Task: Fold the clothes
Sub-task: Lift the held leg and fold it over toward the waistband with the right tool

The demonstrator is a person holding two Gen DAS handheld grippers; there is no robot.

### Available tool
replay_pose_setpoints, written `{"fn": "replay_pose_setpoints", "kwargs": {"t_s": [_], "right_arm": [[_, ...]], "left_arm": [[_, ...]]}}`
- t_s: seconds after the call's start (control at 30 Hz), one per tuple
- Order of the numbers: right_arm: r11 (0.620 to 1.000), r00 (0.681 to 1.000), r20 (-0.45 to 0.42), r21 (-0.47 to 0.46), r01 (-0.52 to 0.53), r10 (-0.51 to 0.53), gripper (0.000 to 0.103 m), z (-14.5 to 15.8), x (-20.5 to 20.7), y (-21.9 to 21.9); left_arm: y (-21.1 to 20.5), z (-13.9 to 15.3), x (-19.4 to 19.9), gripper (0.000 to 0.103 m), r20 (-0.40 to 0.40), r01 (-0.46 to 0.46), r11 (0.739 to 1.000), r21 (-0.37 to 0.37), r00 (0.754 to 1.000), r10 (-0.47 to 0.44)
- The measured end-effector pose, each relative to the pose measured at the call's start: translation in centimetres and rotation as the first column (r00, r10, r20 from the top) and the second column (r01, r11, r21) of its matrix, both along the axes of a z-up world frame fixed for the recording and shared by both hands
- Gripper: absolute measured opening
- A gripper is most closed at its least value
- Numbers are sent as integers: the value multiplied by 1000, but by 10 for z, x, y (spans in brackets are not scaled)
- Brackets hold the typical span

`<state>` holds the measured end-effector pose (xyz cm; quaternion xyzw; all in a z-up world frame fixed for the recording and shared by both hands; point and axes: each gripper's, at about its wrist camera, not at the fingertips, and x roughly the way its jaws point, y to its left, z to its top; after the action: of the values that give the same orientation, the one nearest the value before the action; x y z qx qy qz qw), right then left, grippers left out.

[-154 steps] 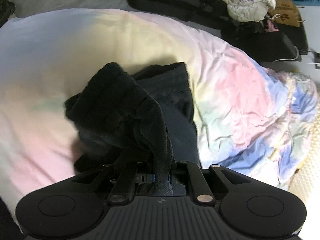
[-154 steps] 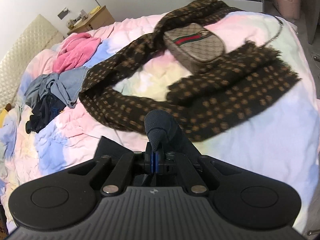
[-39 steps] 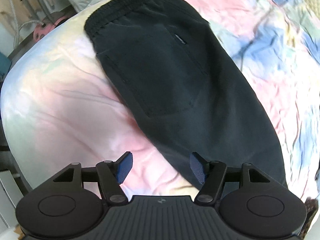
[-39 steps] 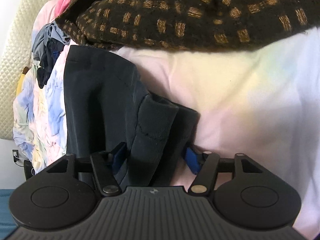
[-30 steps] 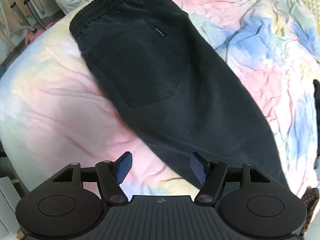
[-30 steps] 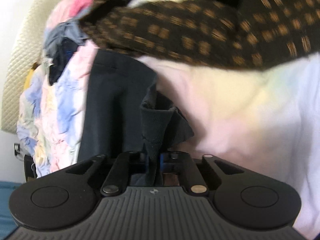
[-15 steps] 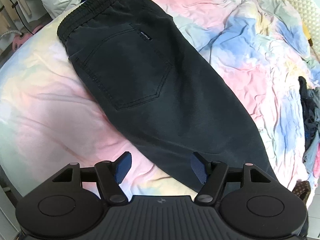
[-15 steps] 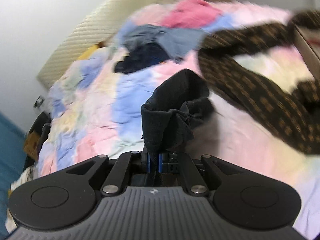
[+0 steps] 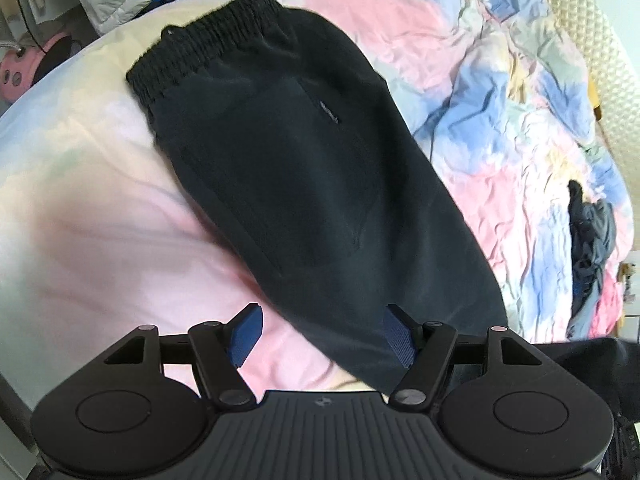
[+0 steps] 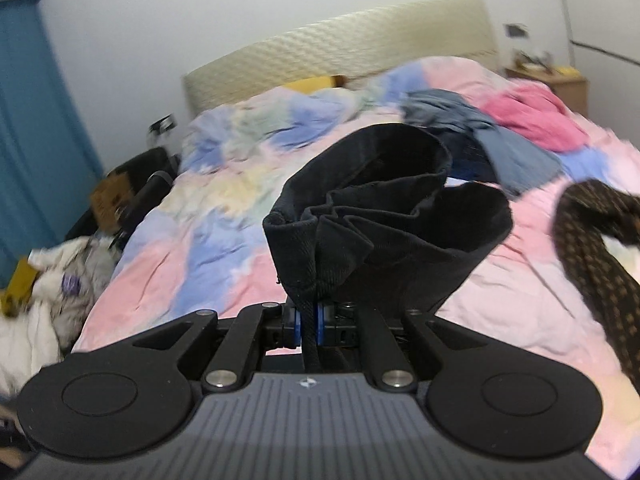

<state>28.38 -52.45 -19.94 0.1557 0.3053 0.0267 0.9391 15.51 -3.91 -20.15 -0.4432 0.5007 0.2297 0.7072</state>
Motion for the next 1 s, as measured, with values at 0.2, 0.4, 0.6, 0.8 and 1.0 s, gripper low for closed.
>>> {"fn": "replay_pose_setpoints", "kwargs": {"t_s": [0.2, 0.4, 0.6, 0.8, 1.0], "right_arm": [[977, 983, -30, -105, -184, 182, 7, -4, 1, 104], [898, 913, -194, -197, -394, 358, 7, -61, 0, 201], [847, 855, -346, -234, -478, 387, 11, -118, -8, 254], [844, 848, -339, -216, -491, 406, 11, -111, -18, 250], [784, 809, -338, -246, -569, 481, 10, -101, -22, 243]], "left_arm": [[52, -3, -22, 69, 27, -10, 1000, -17, 1000, 11], [101, -17, -57, 69, 9, -40, 999, -30, 999, 41], [123, -35, -79, 69, -1, -13, 999, -52, 1000, 13], [108, -46, -61, 71, 55, 51, 993, -111, 997, -45], [67, -55, -16, 75, 140, 140, 976, -168, 983, -117]]}}
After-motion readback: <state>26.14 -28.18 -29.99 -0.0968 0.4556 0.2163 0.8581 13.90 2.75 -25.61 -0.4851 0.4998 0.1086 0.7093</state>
